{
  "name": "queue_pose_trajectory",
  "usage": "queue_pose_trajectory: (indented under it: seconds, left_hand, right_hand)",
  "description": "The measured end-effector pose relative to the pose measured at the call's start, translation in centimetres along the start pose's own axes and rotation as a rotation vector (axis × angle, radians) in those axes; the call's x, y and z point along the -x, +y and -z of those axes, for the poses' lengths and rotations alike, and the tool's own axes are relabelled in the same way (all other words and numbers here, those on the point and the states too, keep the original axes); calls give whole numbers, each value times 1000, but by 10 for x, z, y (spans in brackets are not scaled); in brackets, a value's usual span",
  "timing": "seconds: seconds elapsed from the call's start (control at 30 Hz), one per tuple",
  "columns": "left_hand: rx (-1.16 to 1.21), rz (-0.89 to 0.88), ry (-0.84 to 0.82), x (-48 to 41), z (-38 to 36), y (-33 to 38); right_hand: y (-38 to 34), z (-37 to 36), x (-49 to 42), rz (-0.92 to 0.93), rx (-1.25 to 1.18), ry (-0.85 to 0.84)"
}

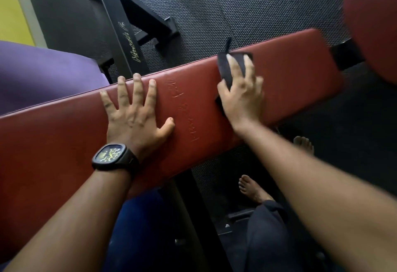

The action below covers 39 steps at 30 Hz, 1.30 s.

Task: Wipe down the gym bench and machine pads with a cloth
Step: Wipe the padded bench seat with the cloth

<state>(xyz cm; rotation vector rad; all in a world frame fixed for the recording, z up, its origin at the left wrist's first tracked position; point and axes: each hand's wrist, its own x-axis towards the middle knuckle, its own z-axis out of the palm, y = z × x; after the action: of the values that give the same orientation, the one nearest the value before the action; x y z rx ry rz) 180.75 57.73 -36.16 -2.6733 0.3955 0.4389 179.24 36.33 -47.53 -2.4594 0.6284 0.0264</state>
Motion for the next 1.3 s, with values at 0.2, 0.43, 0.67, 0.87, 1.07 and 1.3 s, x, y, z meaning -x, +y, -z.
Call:
queue_pose_trajectory:
  seconds: [0.2, 0.43, 0.67, 0.87, 1.07, 1.3]
  left_hand:
    - [47, -22, 0, -21, -1, 35]
    - [29, 2, 20, -26, -8, 51]
    - [12, -10, 37, -29, -8, 57]
    - [2, -16, 46, -29, -9, 56]
    - [-15, -30, 39, -29, -7, 56]
    - [-2, -26, 45, -29, -6, 55]
  right_hand:
    - [-17, 11, 77, 321, -90, -58]
    - [20, 7, -4, 298, 13, -60]
    - [15, 12, 81, 199, -108, -30]
    - [19, 7, -21, 654, 32, -69]
    - [49, 3, -18, 3, 1, -1]
    - [10, 17, 58, 248, -236, -93]
